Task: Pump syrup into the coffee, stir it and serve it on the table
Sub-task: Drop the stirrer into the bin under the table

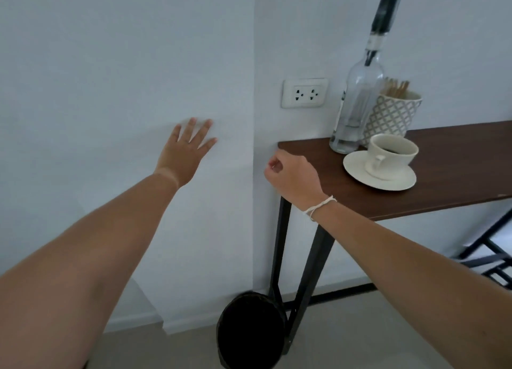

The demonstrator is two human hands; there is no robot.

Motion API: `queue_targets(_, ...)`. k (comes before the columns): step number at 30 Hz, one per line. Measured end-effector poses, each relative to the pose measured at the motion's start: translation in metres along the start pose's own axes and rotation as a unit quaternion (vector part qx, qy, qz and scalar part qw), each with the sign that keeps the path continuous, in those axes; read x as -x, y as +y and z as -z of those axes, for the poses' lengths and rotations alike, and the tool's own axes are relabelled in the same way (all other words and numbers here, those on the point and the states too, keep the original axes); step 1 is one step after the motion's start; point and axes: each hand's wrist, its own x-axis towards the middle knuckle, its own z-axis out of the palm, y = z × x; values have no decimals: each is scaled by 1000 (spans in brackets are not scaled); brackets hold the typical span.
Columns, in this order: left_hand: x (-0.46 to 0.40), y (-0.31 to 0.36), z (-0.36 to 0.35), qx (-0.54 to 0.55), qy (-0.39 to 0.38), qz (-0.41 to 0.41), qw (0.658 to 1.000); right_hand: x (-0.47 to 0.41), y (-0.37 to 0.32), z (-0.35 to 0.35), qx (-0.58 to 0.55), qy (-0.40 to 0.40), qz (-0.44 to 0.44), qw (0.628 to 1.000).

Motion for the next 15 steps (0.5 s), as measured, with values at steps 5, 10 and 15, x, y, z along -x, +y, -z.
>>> queue_targets(5, 0, 13, 41, 34, -14, -3, 999, -7, 21, 58, -21, 63, 10, 998)
queue_targets(10, -2, 33, 84, 54, -37, 13, 998, -11, 57, 106, -42, 111, 0, 993)
queue_targets(15, -17, 66, 133, 139, -28, 73, 987, -18, 111, 152, -58, 133, -7, 989)
